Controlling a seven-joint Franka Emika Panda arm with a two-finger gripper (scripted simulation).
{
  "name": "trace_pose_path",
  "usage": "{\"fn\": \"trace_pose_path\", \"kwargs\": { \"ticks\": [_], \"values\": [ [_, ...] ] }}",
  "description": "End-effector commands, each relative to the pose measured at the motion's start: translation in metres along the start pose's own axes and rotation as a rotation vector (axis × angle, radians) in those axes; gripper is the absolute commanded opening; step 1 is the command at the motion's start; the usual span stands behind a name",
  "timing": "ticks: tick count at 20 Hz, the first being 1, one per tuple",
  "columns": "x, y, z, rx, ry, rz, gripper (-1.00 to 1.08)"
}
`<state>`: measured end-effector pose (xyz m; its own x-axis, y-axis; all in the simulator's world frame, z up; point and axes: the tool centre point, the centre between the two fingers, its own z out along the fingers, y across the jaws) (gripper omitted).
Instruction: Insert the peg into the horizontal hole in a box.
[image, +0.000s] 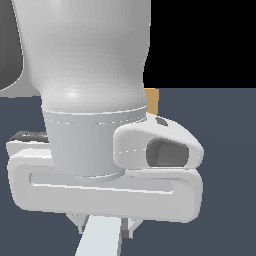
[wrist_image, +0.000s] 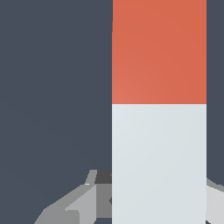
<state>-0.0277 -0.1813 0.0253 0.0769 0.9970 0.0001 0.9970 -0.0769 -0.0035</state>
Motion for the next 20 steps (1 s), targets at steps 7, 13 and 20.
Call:
{"fn": "trace_pose_path", "kwargs": {
  "ticks": [7,13,20],
  "values": [
    [0.082,0.015,-0.030,-0.004,-0.001,-0.034,-1.00],
    [0.163,0.028,-0.059,-0.004,-0.001,-0.066,-1.00],
    [0.230,0.038,-0.082,-0.004,-0.001,-0.092,-1.00]
  ]
}}
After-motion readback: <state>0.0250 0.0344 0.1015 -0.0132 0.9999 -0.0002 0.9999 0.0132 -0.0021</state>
